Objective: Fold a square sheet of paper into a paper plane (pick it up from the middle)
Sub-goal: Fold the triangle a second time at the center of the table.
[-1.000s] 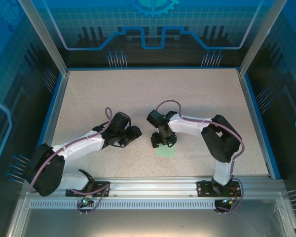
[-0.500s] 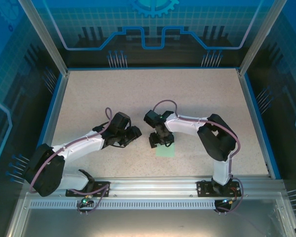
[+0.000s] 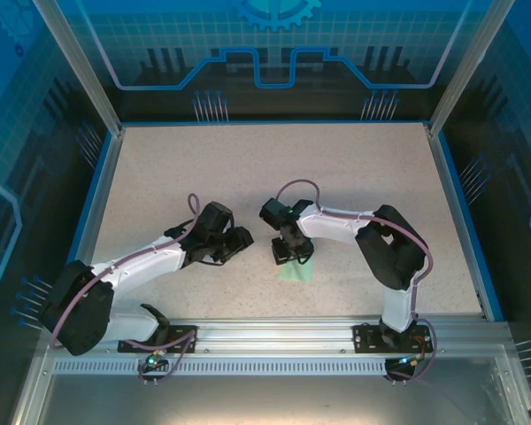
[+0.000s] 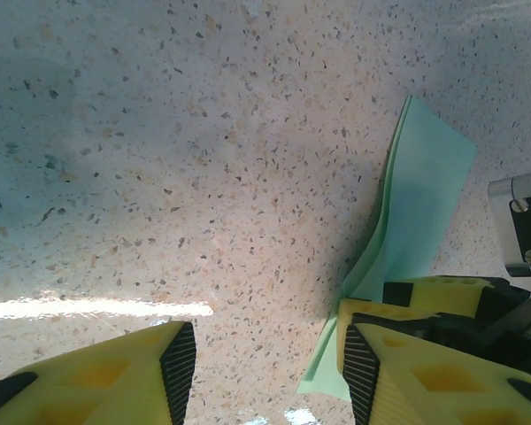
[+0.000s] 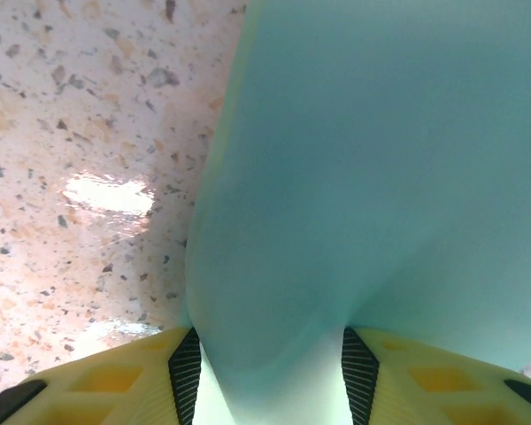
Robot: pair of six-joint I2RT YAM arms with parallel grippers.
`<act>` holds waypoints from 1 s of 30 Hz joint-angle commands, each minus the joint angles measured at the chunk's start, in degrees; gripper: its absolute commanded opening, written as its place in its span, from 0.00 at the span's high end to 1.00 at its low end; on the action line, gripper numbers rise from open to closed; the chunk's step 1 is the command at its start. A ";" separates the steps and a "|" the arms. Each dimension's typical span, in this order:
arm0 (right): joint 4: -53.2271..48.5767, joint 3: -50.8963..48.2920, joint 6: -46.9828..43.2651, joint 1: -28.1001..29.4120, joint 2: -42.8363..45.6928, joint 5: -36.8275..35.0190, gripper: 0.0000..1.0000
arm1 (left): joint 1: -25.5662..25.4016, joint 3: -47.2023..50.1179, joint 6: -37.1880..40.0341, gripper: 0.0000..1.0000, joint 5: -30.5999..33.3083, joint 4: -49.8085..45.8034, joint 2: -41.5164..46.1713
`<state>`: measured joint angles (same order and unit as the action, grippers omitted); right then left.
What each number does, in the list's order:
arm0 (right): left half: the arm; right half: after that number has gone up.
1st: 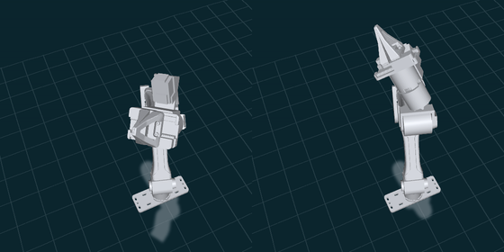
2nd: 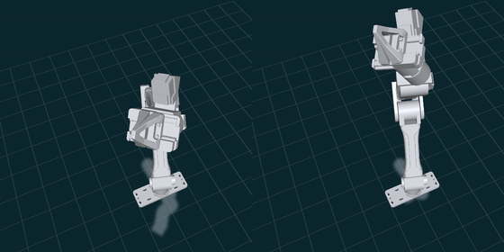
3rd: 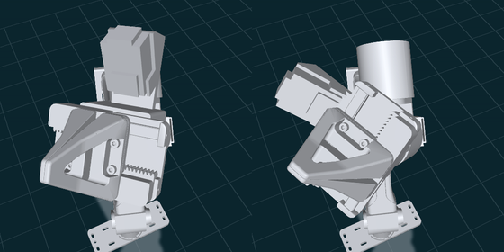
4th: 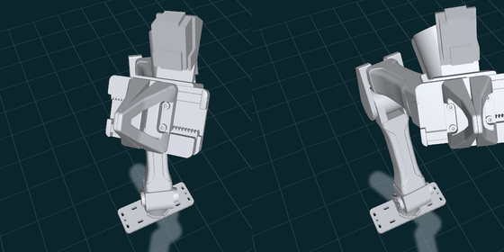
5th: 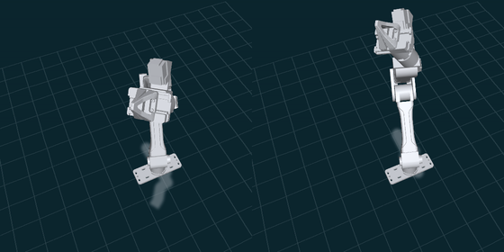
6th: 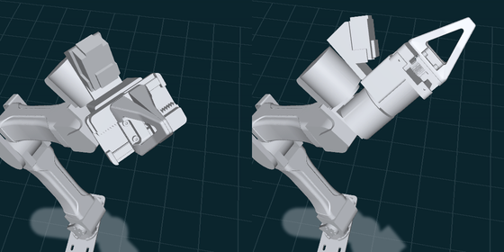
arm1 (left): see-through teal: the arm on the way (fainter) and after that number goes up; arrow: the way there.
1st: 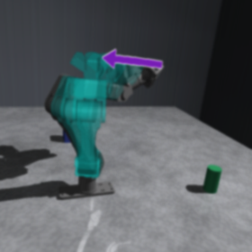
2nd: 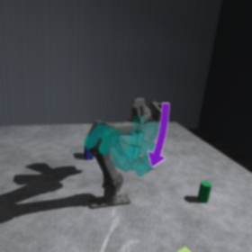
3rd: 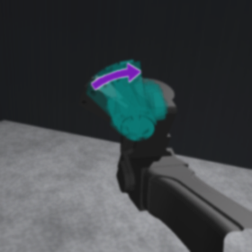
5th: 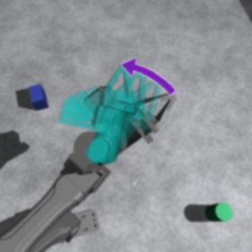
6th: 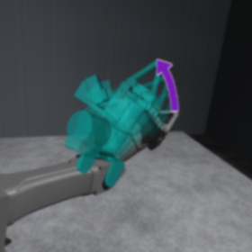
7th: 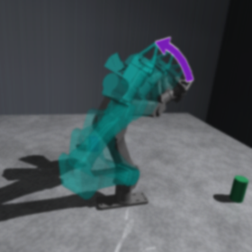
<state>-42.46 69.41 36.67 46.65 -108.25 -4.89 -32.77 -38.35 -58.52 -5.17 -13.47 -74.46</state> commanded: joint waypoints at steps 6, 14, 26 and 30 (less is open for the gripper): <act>6.67 -5.42 0.65 -2.04 4.36 9.51 0.55 | 0.18 0.03 0.95 0.48 -2.45 0.42 0.16; 10.97 -9.80 0.08 -4.56 8.49 13.50 0.56 | -0.25 -1.74 1.61 0.47 -8.67 4.31 -4.81; 16.98 -16.58 -0.21 -8.94 14.83 18.53 0.56 | -4.66 -6.04 -2.31 0.58 -13.62 10.22 -16.43; 17.85 -17.76 -0.88 -9.04 15.28 18.95 0.55 | -4.32 -5.16 -5.34 0.49 -12.74 15.38 -17.29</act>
<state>-25.87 52.62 36.45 38.09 -94.17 12.16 -37.34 -43.03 -61.21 -17.19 -2.28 -91.05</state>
